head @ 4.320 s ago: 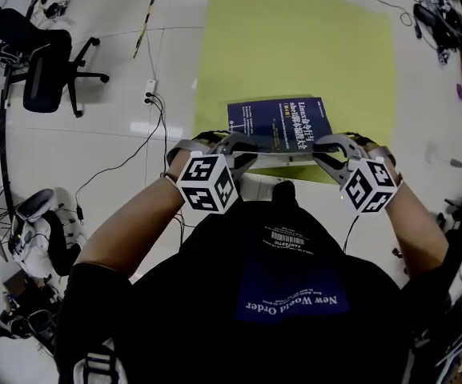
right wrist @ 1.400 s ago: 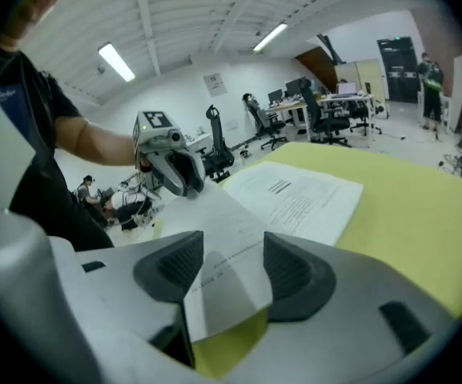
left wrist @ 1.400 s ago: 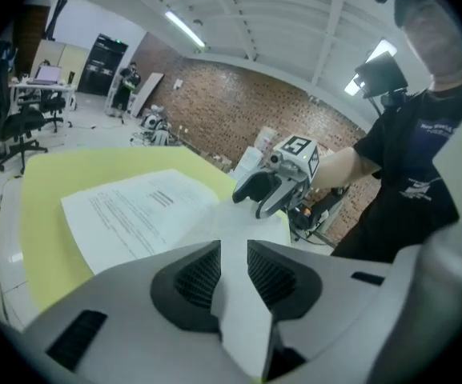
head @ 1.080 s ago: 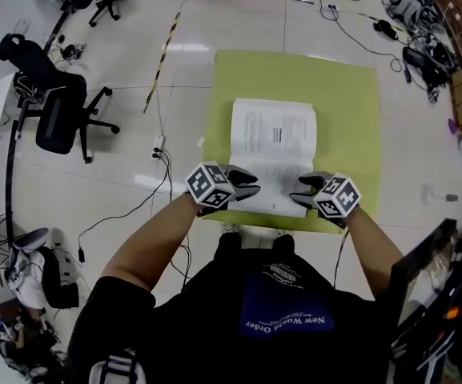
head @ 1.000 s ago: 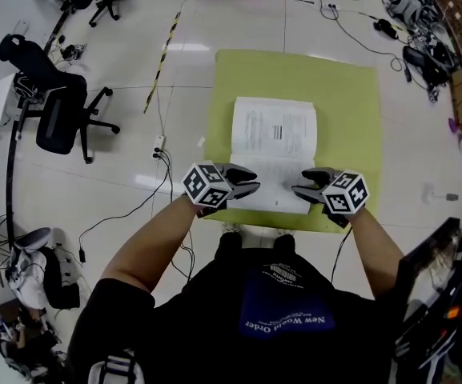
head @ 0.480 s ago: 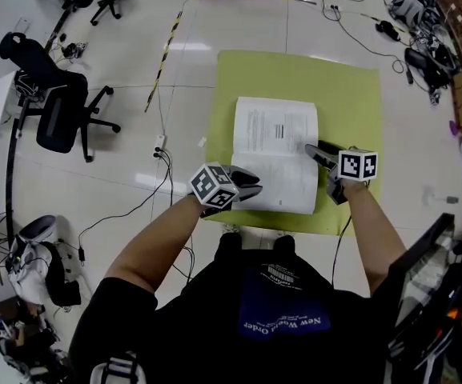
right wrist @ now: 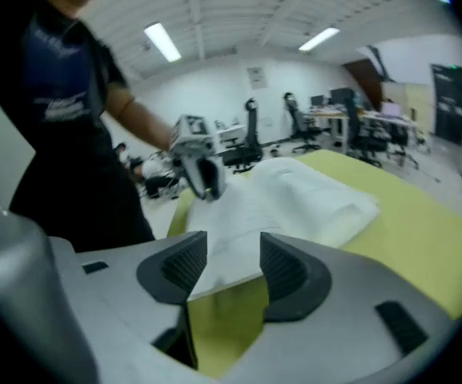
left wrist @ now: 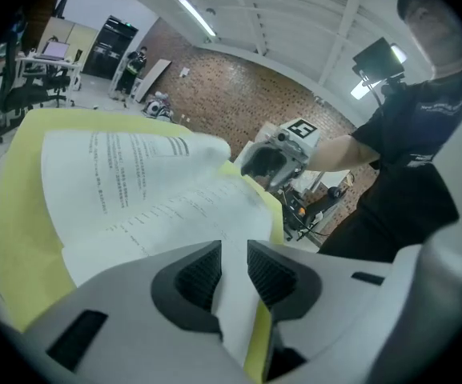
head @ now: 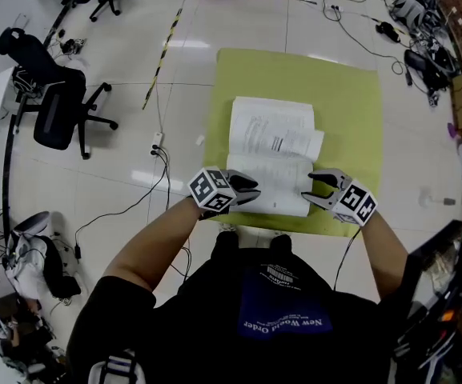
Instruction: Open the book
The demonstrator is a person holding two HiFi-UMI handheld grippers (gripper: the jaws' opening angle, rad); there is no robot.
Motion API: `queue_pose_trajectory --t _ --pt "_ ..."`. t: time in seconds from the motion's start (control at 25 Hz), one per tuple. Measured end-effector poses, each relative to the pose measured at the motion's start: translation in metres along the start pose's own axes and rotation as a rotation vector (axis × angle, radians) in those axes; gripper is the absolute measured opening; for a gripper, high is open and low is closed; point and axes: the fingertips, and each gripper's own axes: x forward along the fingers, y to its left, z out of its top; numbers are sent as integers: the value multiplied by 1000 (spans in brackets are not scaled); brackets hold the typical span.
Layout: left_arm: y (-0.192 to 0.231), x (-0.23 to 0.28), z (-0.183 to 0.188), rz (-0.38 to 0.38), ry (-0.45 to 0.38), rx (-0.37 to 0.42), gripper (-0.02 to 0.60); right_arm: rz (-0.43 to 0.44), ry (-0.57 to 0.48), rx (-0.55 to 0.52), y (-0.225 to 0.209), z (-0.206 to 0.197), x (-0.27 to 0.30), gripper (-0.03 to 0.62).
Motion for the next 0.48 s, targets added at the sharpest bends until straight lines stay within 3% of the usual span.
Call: queue_pose_trajectory --t 0.12,0.2,0.28,0.4,0.48 --pt "-1 -1 0 -2 -15 2 95 118 174 -267 43 -13 21 195" --pt "-2 -1 -3 0 -15 -7 95 145 181 -259 49 -12 26 195" --pt "-3 1 -6 1 -13 -14 95 95 27 -28 25 4 15 196" --pt "-1 3 -6 7 -5 -17 95 -76 -264 480 -66 25 -17 209" --pt "1 2 -5 7 -1 -19 95 -152 -327 733 -120 19 -24 285"
